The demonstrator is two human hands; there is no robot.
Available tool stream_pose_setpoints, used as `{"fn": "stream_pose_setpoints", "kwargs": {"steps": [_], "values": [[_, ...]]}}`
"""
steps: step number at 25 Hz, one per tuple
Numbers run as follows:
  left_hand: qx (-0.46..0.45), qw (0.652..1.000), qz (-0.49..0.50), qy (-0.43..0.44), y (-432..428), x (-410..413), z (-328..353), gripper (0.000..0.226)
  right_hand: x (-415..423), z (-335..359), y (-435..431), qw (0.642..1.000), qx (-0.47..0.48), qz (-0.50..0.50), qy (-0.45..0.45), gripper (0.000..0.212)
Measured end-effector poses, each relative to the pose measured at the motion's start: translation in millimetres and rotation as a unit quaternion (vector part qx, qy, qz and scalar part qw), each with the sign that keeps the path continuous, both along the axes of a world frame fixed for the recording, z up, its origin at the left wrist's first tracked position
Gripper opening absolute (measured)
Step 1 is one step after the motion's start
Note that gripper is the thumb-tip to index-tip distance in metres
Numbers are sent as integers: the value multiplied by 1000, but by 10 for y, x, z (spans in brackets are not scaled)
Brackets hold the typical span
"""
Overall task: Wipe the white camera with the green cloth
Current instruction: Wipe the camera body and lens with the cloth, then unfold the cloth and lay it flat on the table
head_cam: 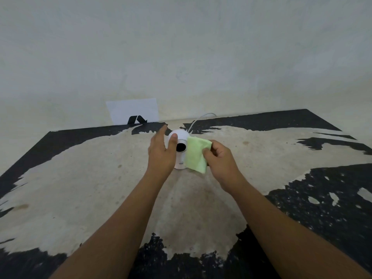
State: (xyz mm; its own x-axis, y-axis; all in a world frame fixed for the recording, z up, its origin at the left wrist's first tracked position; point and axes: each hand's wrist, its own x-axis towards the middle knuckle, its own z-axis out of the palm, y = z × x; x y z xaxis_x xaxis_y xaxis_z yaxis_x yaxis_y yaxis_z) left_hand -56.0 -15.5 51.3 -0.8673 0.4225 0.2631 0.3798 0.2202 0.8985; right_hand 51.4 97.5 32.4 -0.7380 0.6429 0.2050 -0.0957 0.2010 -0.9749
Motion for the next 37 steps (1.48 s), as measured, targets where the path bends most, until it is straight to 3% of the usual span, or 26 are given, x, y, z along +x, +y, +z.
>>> {"fn": "stream_pose_setpoints", "kwargs": {"steps": [2,4,6,10,12,14,16,19,23,31,37], "values": [[17,995,-48,91,-55,178,-3,55,210,50,53,999,-29,25,4,25],[-17,979,-199,30,-68,368,28,64,379,87,73,998,-41,49,3,26],[-43,954,-292,-53,-35,487,5,57,510,96,70,997,-50,67,0,28],[23,971,-222,-85,29,611,-93,5,690,14,84,997,-71,11,-22,25],[51,967,-206,-139,34,696,-127,6,751,-30,87,996,-47,-63,-44,14],[71,962,-193,-181,59,784,-140,8,828,-27,64,989,36,-130,-59,9],[85,955,-195,-207,95,858,-150,8,884,5,18,993,80,-66,-49,8],[125,922,-231,-285,119,924,-142,15,930,-21,-24,993,93,42,-60,27],[167,883,-264,-350,129,968,-144,21,945,-21,24,995,91,9,-42,30],[128,900,-251,-332,178,935,-199,14,932,-50,77,996,73,-19,-49,4],[44,950,-197,-237,248,795,-126,20,982,-116,251,990,-101,-96,-19,16]]}}
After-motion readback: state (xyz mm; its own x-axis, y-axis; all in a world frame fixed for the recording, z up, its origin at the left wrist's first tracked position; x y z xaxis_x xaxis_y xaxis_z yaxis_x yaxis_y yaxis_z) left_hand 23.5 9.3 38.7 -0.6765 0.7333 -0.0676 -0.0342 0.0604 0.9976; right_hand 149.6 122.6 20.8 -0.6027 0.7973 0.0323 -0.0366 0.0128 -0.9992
